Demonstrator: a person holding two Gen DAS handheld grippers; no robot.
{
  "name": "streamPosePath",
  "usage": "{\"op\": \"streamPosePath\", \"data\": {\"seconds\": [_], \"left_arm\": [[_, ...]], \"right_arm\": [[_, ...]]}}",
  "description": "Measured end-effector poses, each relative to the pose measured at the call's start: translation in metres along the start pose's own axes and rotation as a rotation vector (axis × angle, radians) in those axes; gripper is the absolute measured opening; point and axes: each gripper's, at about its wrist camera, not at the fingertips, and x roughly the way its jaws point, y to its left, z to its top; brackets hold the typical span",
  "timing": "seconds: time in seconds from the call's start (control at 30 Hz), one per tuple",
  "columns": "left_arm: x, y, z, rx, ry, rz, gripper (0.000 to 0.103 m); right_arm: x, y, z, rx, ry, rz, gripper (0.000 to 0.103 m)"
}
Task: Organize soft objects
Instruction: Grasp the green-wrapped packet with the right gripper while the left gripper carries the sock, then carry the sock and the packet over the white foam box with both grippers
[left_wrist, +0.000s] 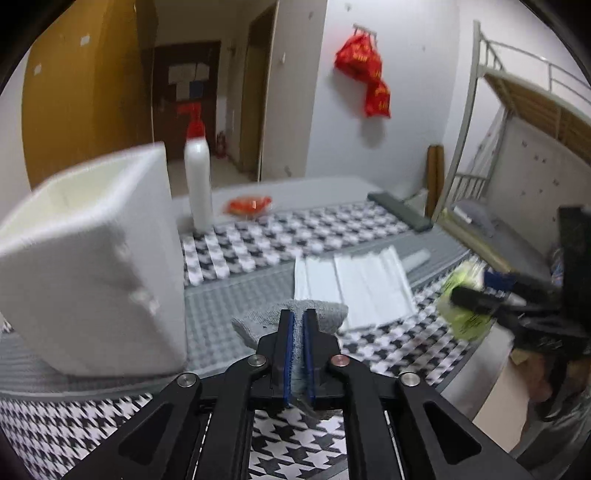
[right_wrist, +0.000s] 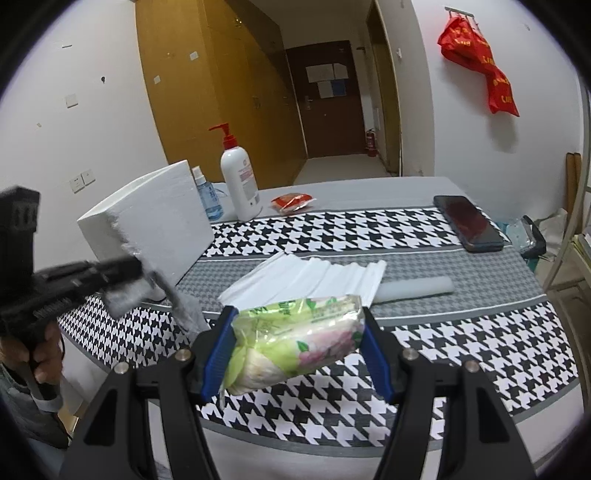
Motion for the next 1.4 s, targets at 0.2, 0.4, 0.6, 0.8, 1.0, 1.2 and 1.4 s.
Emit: {"op": "streamPosePath", "data": {"seconds": [0.2,0.4,0.6,0.8,1.0,1.2,1.4], "left_arm": [[0.034,0.002,-0.013,-0.008,0.084,0.016,0.054],[0.055,0.007,-0.017,-0.006,0.121,0.073,0.061],[0.065,0.012,-0.022,0.003,0.157,0.141,0.061],[0.065,0.015,-0.026,-0.003,0.170,0.160,0.041],[0.061,0.020,-0.028,-0.021,0.154,0.143,0.021],[0.044,0.022,-0.024,-0.034,0.108,0.112,0.021],[0.018,0.018,-0.014,-0.029,0.034,0.089,0.021]], "right_arm": [[0.001,-0.001,-0.005,0.004,0.010,-0.011,0.068],[0.001,-0.004,-0.010,0.014,0.021,-0.017,0.068],[0.003,-0.006,-0.011,0.020,0.025,-0.018,0.068],[0.003,-0.004,-0.011,0.019,0.023,-0.010,0.068],[0.000,-0.001,-0.010,0.013,0.017,-0.012,0.068],[-0.002,0.002,-0.008,0.010,0.009,-0.017,0.068],[-0.001,0.011,-0.006,-0.003,0.005,-0.015,0.068]]}}
